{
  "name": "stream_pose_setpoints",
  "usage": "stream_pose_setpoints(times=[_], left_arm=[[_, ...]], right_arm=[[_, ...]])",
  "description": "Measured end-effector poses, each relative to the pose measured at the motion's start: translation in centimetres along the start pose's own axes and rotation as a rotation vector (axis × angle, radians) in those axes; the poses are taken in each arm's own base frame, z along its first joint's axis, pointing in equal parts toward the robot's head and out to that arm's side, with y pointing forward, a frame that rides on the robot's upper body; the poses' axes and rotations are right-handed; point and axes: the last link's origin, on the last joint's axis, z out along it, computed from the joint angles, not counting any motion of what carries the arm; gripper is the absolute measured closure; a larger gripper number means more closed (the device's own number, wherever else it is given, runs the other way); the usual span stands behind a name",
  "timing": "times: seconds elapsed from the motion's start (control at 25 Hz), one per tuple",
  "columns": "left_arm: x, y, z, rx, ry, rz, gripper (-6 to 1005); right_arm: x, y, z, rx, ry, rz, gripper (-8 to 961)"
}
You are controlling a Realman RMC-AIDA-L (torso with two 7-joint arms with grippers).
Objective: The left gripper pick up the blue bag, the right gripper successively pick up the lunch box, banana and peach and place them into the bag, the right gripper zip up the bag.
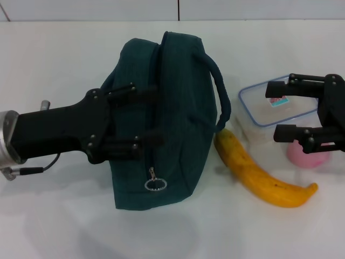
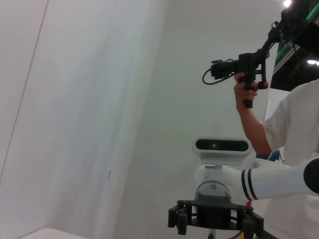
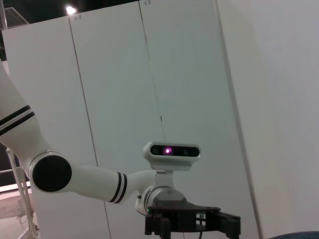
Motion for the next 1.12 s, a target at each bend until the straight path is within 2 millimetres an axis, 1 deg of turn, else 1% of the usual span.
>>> stream_pose_setpoints(times=[0.76, 0.84, 0.92, 1.12], left_arm=[[0.1, 0.1, 0.1, -0.008, 0.007, -0.004, 122], [0.5, 0.3, 0.0, -0.028, 0.017, -0.012, 122], [1.5, 0.3, -0.2, -0.032, 0.027, -0.03, 122], [4.4, -0.8, -2.2, 0.091, 0.047, -0.103, 123]], right_arm=[[0.3, -0.2, -0.1, 0.028, 0.006, 0.002, 171], [0.3, -0.2, -0.1, 0.03, 0.005, 0.003, 171], [0.5, -0.1, -0.4, 0.039, 0.004, 0.009, 171], [0.9, 0.2, -0.8, 0.052, 0.005, 0.013, 171]])
